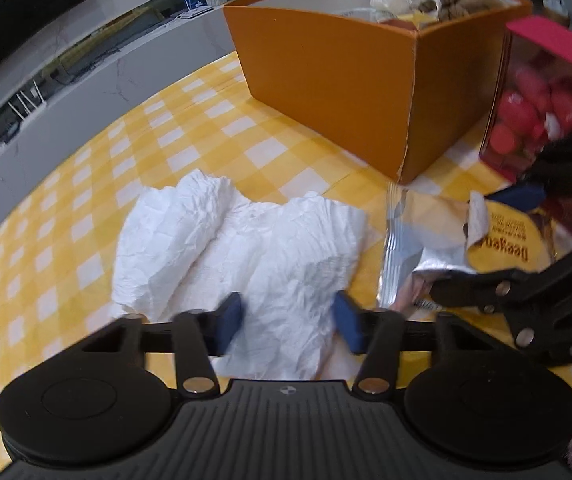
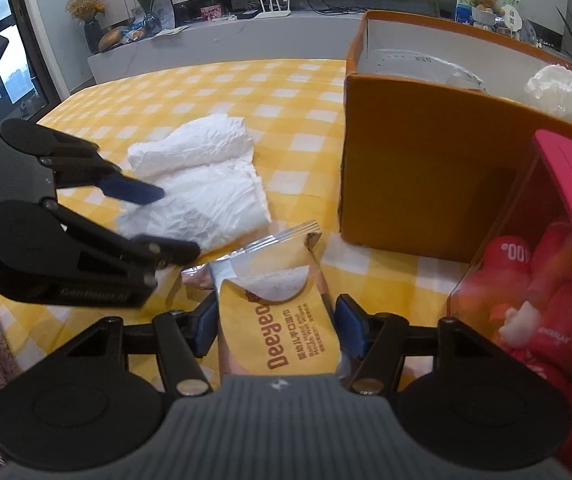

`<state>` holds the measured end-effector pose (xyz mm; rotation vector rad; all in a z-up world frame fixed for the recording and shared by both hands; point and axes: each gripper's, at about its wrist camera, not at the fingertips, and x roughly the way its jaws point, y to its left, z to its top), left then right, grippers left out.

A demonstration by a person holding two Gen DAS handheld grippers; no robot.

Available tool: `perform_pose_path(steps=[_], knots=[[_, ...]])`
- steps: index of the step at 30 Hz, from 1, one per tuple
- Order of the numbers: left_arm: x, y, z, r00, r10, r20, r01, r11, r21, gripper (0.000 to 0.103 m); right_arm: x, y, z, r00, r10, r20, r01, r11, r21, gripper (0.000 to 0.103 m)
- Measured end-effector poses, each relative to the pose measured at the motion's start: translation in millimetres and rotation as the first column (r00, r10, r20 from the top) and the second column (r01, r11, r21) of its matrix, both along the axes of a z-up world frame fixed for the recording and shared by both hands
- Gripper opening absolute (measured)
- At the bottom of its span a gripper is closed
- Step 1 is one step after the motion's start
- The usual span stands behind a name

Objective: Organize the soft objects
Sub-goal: 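Lift the Deeyeo packet with the right gripper while the left reaches the white cloth, then grasp the crumpled white cloth with the left gripper and lift it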

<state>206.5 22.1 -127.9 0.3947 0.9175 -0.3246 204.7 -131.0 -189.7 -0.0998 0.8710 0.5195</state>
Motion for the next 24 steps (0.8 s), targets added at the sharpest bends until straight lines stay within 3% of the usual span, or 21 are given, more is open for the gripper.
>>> perform_pose_path(steps=[4, 7, 9, 14, 20, 24], knots=[[-1.5, -3.4, -0.3, 1.0, -0.021, -0.005, 0.021, 1.0, -0.017, 0.013, -0.8, -0.7, 0.0, 1.0, 0.0, 0.003, 0.0, 1.0, -0.001, 0.061], [-6.2, -8.6, 0.9, 1.0, -0.027, 0.012, 0.026, 0.999, 0.021, 0.01, -2.3, 0.0, -0.1, 1.0, 0.003, 0.015, -0.003, 1.0, -0.005, 0.059], [-9.2, -7.0, 7.9, 1.0, -0.009, 0.0, 0.009, 1.0, 0.005, 0.009, -5.2, 1.0, 1.6, 0.999, 0.01, 0.032, -0.01, 1.0, -0.012, 0.056], [-30.2, 4.0, 43.7, 0.996, 0.079, -0.05, -0.084, 0.991, -0.106, 0.009, -19.1, 3.6, 8.5, 0.998, 0.029, 0.055, -0.027, 0.999, -0.034, 0.048], [-78.1, 14.8, 74.1, 0.984, 0.128, -0.124, -0.16, 0.942, -0.294, 0.009, -41.5, -8.9, 14.8, 1.0, -0.022, 0.019, 0.022, 1.0, 0.015, 0.048], [-109.7, 8.7, 78.4, 0.979, 0.124, -0.163, -0.174, 0.921, -0.349, 0.009, -54.7, -16.1, 16.0, 0.998, -0.056, 0.028, 0.056, 0.998, 0.01, 0.048]])
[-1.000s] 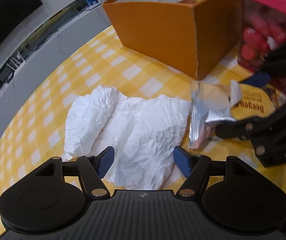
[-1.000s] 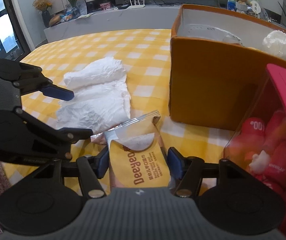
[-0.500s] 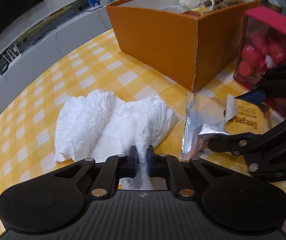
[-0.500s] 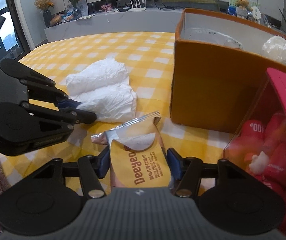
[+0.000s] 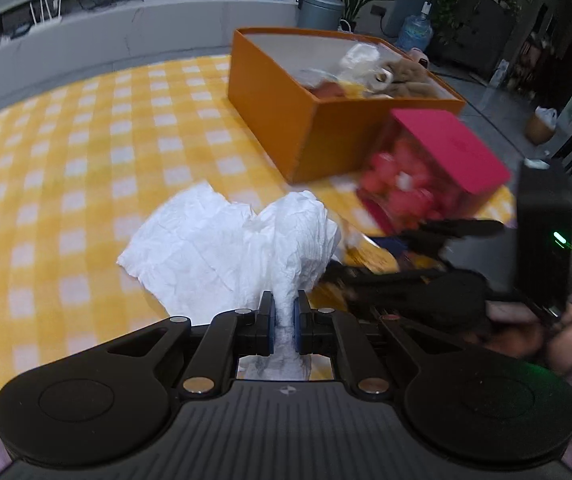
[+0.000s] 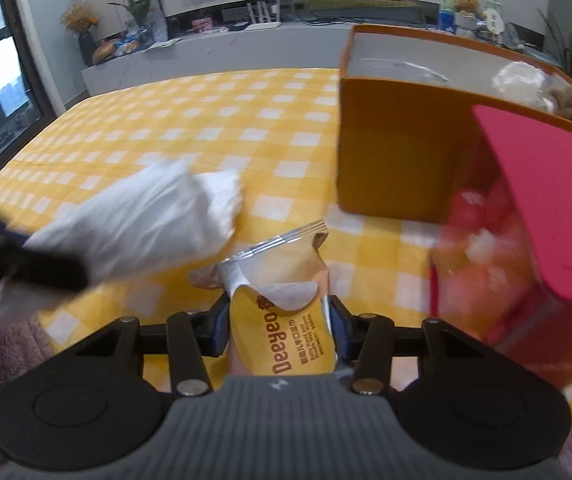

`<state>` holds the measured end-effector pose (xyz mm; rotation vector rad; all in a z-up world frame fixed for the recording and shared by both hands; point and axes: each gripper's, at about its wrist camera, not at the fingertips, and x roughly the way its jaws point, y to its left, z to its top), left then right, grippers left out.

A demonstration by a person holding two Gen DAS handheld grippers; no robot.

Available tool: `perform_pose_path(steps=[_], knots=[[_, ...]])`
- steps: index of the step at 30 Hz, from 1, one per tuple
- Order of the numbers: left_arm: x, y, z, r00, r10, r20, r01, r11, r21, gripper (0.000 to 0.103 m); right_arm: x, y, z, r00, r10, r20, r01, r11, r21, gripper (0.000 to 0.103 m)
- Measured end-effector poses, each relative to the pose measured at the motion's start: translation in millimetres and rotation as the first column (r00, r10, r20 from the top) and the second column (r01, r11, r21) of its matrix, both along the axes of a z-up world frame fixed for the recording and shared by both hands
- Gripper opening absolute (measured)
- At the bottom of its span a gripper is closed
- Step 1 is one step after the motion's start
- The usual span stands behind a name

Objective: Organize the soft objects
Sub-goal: 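Grasp the crumpled white cloth with the left gripper and lift it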

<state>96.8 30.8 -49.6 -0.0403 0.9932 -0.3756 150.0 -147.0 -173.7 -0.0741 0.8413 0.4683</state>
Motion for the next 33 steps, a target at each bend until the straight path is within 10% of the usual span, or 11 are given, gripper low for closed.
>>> perform_pose_path(steps=[13, 33], knots=[[24.8, 38.0, 5.2, 0.993, 0.122, -0.002, -0.122, 0.992, -0.036, 0.009, 2.0, -3.1, -3.8, 0.999, -0.041, 0.004, 0.041, 0.999, 0.003, 0.048], [74.5, 41.9, -58.2, 0.975, 0.219, -0.042, -0.211, 0.967, 0.142, 0.024, 3.6, 5.1, -10.6, 1.0, -0.013, 0.01, 0.013, 0.999, -0.031, 0.054]])
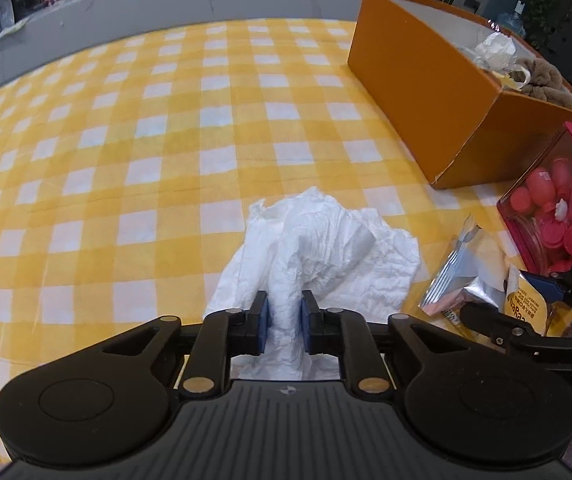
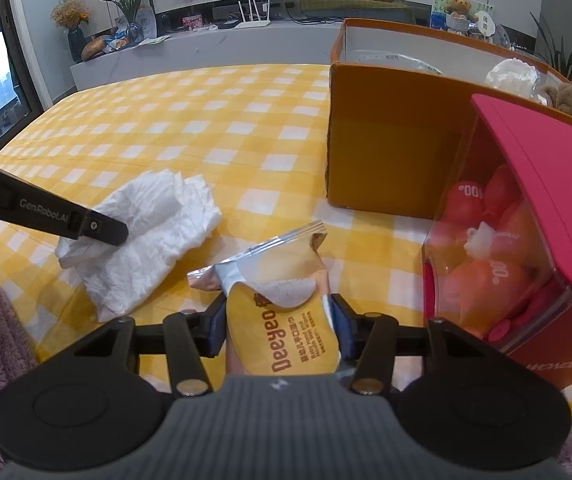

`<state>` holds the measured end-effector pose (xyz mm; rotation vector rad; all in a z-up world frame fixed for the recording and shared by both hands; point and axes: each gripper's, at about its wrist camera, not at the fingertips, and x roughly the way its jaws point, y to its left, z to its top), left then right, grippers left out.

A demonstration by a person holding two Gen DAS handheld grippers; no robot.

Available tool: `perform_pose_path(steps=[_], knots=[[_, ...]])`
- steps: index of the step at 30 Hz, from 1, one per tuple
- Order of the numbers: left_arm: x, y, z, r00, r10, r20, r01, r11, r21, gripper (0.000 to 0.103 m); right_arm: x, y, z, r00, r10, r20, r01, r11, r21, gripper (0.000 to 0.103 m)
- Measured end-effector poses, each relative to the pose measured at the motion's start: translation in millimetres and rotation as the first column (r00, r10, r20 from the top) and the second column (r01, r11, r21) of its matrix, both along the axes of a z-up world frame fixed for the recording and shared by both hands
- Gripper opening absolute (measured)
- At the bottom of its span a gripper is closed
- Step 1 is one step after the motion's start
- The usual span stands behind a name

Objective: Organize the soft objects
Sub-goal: 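Grasp the crumpled white cloth with the left gripper and lift it, then carry the white cloth and Deeyeo packet over the orange box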

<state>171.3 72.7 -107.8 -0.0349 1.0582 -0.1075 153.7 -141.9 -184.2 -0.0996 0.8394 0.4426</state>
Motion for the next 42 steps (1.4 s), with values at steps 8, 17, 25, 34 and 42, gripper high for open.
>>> perform_pose_path(steps=[8, 17, 25, 34, 42], knots=[[0.5, -4.0, 18.9, 0.991, -0.132, 0.018, 0.13, 0.988, 0.08, 0.085, 0.9, 8.1, 12.8, 0.998, 0.06, 0.031, -0.059, 0.998, -0.005, 0.077], [32.3, 9.7, -11.8, 0.989, -0.107, -0.102, 0.109, 0.994, 0.014, 0.086, 28.0, 17.8, 6.5, 0.99, 0.103, -0.097, -0.109, 0.992, -0.058, 0.066], [36.3, 8.6, -19.2, 0.99, -0.102, -0.093, 0.1, 0.995, -0.016, 0.083, 26.3, 9.6, 14.7, 0.982, 0.111, -0.151, -0.12, 0.992, -0.05, 0.062], [29.3, -6.5, -13.9, 0.983, -0.177, -0.045, 0.177, 0.984, -0.008, 0.037, 11.5, 3.8, 11.1, 0.99, 0.088, -0.113, -0.095, 0.994, -0.059, 0.052], [4.3, -17.8, 15.0, 0.987, -0.148, 0.066, 0.149, 0.989, -0.02, 0.028, 4.8, 0.0, 22.7, 0.994, 0.087, -0.073, -0.09, 0.995, -0.039, 0.046]])
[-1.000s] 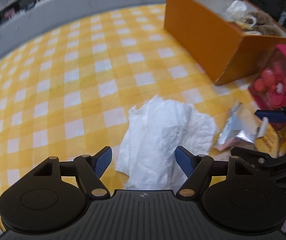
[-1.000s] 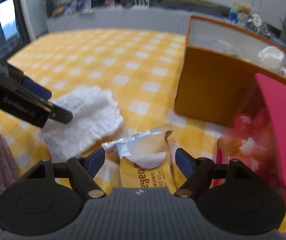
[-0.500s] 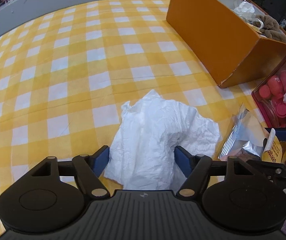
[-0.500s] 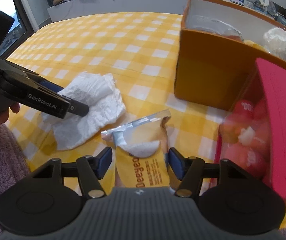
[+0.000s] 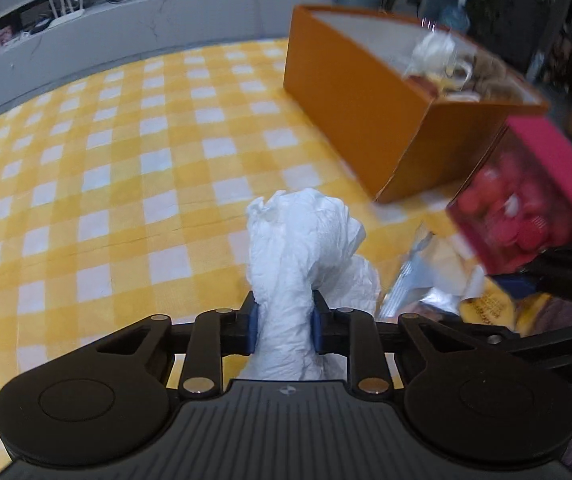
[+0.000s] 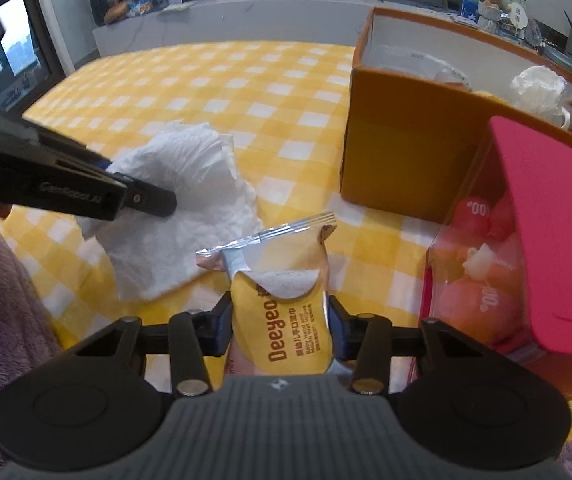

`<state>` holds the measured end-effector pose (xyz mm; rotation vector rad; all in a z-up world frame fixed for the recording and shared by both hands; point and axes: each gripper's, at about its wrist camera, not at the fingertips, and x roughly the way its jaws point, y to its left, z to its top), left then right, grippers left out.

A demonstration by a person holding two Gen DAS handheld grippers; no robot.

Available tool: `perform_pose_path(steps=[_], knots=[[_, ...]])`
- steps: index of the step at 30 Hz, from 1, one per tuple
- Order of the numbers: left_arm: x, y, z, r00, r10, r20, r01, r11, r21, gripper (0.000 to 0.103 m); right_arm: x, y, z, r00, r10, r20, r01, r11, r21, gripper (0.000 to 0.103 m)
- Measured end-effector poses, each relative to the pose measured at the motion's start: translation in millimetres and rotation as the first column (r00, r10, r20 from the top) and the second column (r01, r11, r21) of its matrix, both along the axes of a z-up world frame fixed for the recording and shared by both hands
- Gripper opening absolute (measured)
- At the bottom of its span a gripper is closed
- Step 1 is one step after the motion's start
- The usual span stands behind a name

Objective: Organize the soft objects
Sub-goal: 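Carry the white cloth and Deeyeo packet over the orange box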

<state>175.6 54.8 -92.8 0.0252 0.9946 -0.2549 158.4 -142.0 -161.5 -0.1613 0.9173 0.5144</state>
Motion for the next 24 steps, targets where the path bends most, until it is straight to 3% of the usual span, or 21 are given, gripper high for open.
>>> perform_pose_path(steps=[2, 3, 7, 12, 16, 20, 24], knots=[[-12.0, -6.6, 8.8, 0.999, 0.019, 0.049, -0.023, 0.997, 0.076, 0.028, -3.7, -1.7, 6.7, 1.0, 0.0, 0.018, 0.0, 1.0, 0.011, 0.046], [-16.2, -6.5, 13.8, 0.997, 0.03, 0.064, -0.036, 0.996, 0.081, 0.028, -5.3, -2.4, 9.9, 1.0, -0.003, 0.024, 0.002, 1.0, 0.017, 0.046], [-27.3, 0.1, 37.1, 0.993, 0.083, 0.088, -0.08, 0.996, -0.037, 0.028, -10.9, -9.4, 28.2, 0.999, -0.009, 0.037, 0.006, 0.996, 0.085, 0.046], [-34.3, -9.3, 77.1, 0.971, 0.13, 0.199, -0.13, 0.991, -0.01, 0.028, -17.6, -20.7, 66.3, 0.993, -0.008, 0.116, -0.008, 0.991, 0.135, 0.046], [-35.1, -22.6, 104.9, 0.96, 0.121, 0.252, -0.106, 0.992, -0.075, 0.028, -14.0, -37.2, 97.4, 0.984, -0.015, 0.18, -0.013, 0.988, 0.152, 0.046], [-31.0, -49.4, 126.4, 0.935, 0.086, 0.344, -0.074, 0.996, -0.048, 0.028, -1.9, -59.0, 124.9, 0.97, -0.039, 0.24, 0.005, 0.99, 0.139, 0.046], [-8.4, -73.6, 134.3, 0.93, 0.046, 0.364, -0.023, 0.998, -0.066, 0.028, 19.5, -81.7, 146.6, 0.961, -0.055, 0.271, 0.028, 0.994, 0.105, 0.046]])
